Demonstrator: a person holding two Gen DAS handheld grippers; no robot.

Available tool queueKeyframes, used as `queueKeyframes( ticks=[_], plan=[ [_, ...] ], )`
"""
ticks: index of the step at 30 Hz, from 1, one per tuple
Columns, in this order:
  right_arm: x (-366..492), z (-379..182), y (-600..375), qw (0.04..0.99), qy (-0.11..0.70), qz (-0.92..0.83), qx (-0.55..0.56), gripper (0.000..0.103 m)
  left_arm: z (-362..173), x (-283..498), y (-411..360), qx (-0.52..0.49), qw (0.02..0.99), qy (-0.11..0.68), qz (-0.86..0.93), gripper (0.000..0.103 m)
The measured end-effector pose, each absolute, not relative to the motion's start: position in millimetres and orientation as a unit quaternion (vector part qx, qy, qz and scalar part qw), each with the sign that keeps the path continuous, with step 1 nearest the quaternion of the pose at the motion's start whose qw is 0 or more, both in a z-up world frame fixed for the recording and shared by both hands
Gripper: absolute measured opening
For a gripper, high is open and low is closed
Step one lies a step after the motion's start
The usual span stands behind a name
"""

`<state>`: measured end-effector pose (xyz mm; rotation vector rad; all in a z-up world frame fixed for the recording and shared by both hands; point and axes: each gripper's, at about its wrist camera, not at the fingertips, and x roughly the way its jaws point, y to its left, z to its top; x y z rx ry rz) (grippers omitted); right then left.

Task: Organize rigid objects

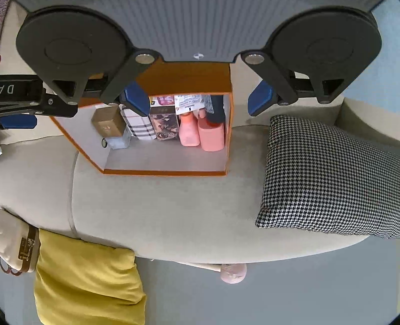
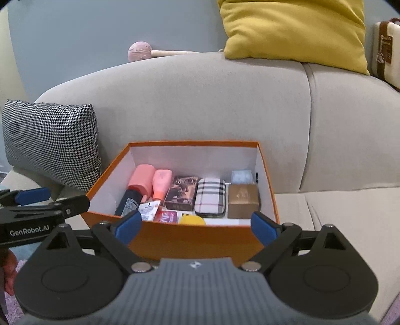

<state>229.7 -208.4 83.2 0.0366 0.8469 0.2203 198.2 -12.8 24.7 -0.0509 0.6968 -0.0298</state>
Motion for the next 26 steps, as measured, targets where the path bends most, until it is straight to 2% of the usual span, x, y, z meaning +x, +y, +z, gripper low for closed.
queueKeyframes(
  ticks=[26],
  plan=[
    [217,79,-200,0.901,0.421,0.103,0.003,0.095,23,185,-7,-0.030,0.935,0.352,-0.027,0.103]
  ],
)
